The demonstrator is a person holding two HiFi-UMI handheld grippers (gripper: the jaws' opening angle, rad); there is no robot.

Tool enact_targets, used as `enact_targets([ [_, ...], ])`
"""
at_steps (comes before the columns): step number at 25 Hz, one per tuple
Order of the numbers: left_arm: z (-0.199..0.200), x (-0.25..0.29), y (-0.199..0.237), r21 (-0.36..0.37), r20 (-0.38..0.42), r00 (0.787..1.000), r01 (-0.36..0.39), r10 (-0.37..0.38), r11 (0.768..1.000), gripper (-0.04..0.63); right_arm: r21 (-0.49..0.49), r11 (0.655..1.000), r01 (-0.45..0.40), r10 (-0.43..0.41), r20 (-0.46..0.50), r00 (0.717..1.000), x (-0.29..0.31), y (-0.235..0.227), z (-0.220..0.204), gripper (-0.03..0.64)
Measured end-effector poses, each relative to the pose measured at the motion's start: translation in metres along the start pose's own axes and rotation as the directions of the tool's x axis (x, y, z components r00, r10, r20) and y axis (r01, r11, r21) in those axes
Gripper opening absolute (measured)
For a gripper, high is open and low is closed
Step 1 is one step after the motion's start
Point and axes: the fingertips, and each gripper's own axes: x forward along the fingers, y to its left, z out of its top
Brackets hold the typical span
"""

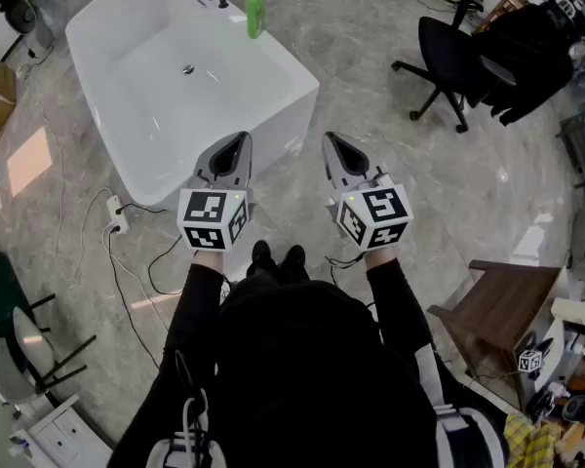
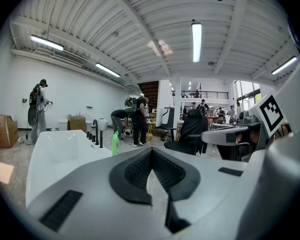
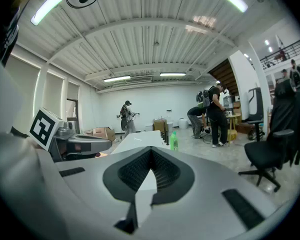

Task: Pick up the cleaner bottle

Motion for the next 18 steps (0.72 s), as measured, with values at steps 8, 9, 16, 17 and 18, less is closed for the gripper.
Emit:
enact_targets([
  [8,0.003,-0.004,-0.011,-0.003,0.004,1.0,0.002,-0.002,1.0,0.008,0.001,1.0,-0.007,0.007,0.004,1.0,-0.007,0.001,0.002,0.002],
  [9,0.004,-0.004,-0.011,-0.003,0.005,1.0,0.0,0.0,1.0,0.008,0.0,1.0,-0.008,0.008,0.003,1.0,-0.008,0.0,0.002,0.002],
  [16,0.006,-0.005,-0.01,-0.007,0.01,1.0,-0.006,0.007,1.0,0.008,0.0,1.0,-0.002,0.002,0.0,1.0,-0.01,-0.003,-0.001,0.002],
  [17,0.005,-0.004,-0.01,-0.007,0.01,1.0,-0.007,0.007,1.0,0.008,0.004,1.0,-0.001,0.001,0.001,1.0,-0.01,-0.004,-0.001,0.002],
  [18,0.005,-0.003,-0.01,-0.008,0.009,1.0,-0.008,0.008,1.0,0.008,0.01,1.0,-0.001,0.001,0.003,1.0,-0.01,-0.005,-0.001,0.002],
])
